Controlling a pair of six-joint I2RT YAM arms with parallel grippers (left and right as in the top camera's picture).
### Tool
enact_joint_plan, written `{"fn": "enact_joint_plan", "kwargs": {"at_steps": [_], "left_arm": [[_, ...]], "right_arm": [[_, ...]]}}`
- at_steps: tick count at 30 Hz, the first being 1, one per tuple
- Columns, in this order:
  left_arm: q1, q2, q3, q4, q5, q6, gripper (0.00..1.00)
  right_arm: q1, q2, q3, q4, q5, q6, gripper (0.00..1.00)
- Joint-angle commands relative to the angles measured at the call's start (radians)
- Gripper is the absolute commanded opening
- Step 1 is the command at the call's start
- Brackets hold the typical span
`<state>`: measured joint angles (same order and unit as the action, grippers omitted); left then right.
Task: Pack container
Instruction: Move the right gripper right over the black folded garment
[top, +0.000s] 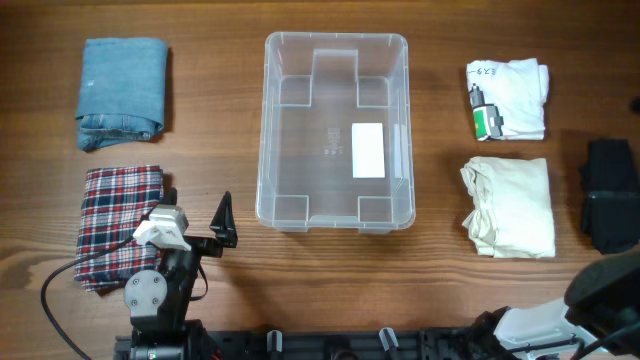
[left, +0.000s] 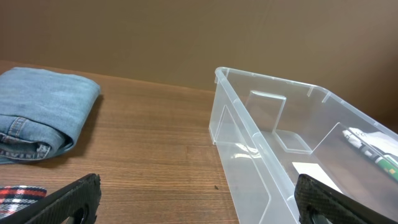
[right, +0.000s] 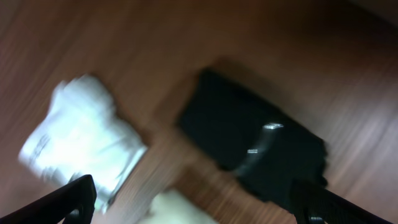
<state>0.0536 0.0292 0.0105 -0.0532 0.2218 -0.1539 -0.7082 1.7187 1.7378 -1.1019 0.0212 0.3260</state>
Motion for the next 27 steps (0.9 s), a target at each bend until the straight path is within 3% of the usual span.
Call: {"fn": "enact_joint_plan", "kwargs": {"at_steps": [1,11,17,27], "left_arm": [[0.006,-0.002,-0.005,-0.004,-0.010,0.019,1.00],[0.006,-0.002,-0.005,-0.004,-0.010,0.020,1.00],[0.006,-0.002,-0.005,-0.004,-0.010,0.019,1.00],[0.006,-0.002,-0.005,-0.004,-0.010,0.019,1.00]], "right_arm": [[-0.070,0.010,-0.059,0.002,0.046,0.154,1.00],[-0.150,0.010,-0.279,0.119,0.046,0.261,1.00],[-0.151,0.012,-0.386,0.200,0.044,0.248,1.00],[-0.151,0.012,-0.476,0.305,-0.089,0.082,1.00]]}}
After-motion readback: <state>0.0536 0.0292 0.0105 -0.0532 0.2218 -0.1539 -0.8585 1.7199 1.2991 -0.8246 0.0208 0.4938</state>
